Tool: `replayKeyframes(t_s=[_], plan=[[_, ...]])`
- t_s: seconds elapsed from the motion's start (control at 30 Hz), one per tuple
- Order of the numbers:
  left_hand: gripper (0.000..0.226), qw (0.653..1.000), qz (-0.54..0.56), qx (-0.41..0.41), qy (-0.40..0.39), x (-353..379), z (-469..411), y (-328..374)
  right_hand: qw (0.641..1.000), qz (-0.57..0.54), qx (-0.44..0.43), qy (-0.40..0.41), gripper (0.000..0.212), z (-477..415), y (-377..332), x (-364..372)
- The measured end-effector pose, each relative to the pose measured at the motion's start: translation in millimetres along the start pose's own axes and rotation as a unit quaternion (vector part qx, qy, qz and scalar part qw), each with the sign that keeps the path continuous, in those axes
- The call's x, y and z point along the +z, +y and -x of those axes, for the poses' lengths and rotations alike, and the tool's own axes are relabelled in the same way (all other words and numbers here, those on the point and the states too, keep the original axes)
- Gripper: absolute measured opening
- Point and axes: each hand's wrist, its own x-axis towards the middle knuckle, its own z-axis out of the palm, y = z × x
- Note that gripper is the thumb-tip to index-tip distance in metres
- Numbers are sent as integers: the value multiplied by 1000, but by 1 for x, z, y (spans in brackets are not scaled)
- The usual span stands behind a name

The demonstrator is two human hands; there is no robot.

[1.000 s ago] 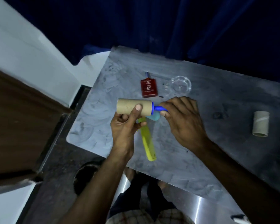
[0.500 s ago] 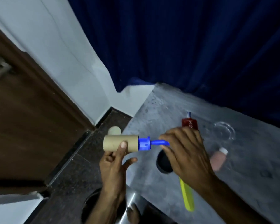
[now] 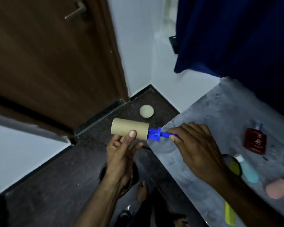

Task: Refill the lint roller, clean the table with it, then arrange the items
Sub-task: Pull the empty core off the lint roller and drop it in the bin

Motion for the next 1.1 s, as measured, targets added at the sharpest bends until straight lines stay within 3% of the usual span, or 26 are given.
replayKeyframes(t_s=[0.27, 0.43, 0.53, 0.7, 0.8, 0.93, 1.1], plan=[[2, 994, 61, -16, 85, -65, 2, 1, 993, 26, -114, 33, 17, -37, -36, 36], [23, 985, 85, 2, 151, -92, 9, -1, 986, 18, -162, -31, 18, -45, -52, 59], [11, 985, 93, 23, 143, -104, 12, 2, 986, 6, -150, -73, 20, -47, -53, 73], [12, 986, 132, 10, 97, -118, 15, 8, 984, -28, -151, -87, 22, -44, -57, 85], [29, 986, 133, -2, 100, -123, 15, 7, 984, -25, -159, -70, 17, -48, -57, 85], [17, 982, 121, -14, 147, -126, 18, 2, 982, 4, -190, -18, 20, -51, -59, 86], [52, 980, 104, -31, 166, -144, 25, -3, 976, 18, -214, -41, 18, -50, -68, 99]])
